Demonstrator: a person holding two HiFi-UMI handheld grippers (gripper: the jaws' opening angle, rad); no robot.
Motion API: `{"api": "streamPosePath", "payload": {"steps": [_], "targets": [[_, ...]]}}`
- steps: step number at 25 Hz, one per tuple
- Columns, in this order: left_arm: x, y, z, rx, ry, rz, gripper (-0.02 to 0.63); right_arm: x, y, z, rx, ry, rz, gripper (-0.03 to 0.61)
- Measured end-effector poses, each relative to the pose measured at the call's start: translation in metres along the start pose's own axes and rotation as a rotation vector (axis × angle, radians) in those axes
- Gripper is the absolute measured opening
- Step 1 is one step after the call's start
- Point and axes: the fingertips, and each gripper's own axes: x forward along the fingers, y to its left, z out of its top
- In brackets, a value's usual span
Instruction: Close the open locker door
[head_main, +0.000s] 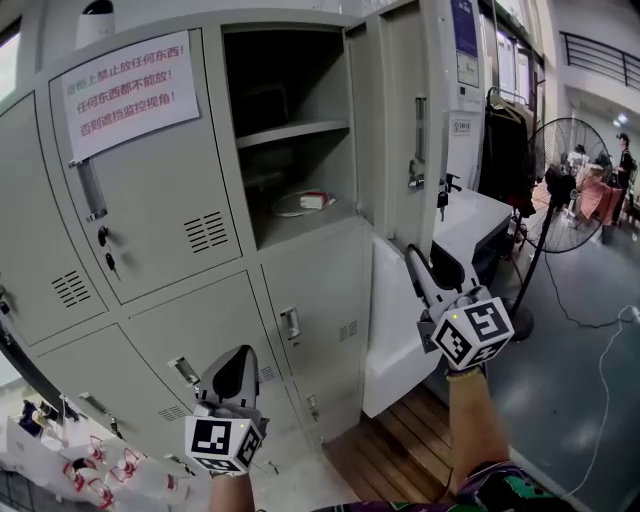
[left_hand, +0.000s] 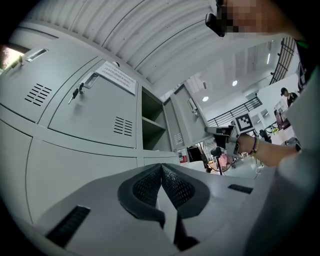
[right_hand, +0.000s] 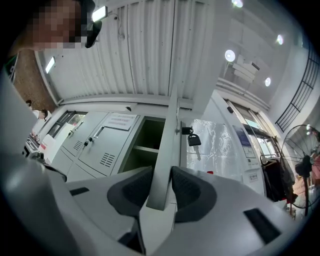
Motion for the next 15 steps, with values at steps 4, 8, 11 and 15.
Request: {"api": "streamPosePath", "payload": {"steps": [4, 8, 11, 15], "targets": [[-0.008, 0.013, 0.001, 0.001, 0.0, 0.005, 0.023, 0.006, 0.018, 0.001, -0.015, -0.003, 0.004, 0.133], [-0.019, 0.026, 0.0, 0.007, 0.006, 0.01, 0.021, 0.011, 0.033, 0.0, -0.022, -0.007, -0.001, 0.141], [-0.026, 0.035, 0.0, 0.015, 0.014, 0.017, 0.023, 0.018, 0.047, -0.001, -0.019, -0.017, -0.008, 0.144], [-0.036, 0.048, 0.002, 0.018, 0.016, 0.034, 0.023, 0.027, 0.065, -0.001, -0.037, -0.017, -0.004, 0.155]]}}
